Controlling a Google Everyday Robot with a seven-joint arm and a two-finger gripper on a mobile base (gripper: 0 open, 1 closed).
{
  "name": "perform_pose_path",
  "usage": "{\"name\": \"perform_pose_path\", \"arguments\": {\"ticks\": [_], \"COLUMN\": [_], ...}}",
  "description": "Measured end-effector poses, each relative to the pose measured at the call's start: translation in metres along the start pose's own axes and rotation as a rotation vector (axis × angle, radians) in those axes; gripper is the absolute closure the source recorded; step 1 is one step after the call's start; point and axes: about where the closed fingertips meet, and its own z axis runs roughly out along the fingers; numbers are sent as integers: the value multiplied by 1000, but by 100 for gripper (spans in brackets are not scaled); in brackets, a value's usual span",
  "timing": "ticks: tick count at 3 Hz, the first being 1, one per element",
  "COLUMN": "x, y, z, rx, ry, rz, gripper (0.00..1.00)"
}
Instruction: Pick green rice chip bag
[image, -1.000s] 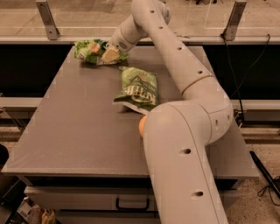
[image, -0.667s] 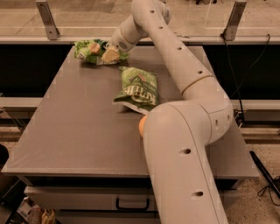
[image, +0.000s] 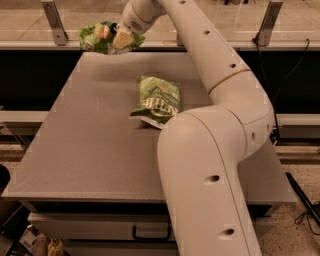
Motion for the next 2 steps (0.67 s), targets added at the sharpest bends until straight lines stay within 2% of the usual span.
{"name": "perform_pose_path", "arguments": {"ticks": [1,2], "x": [-25,-42], "y": [-6,-10], "z": [-26,-53], "rx": [33,50], "ry": [8,-28], "rz": [-43,-64], "gripper": [100,100]}}
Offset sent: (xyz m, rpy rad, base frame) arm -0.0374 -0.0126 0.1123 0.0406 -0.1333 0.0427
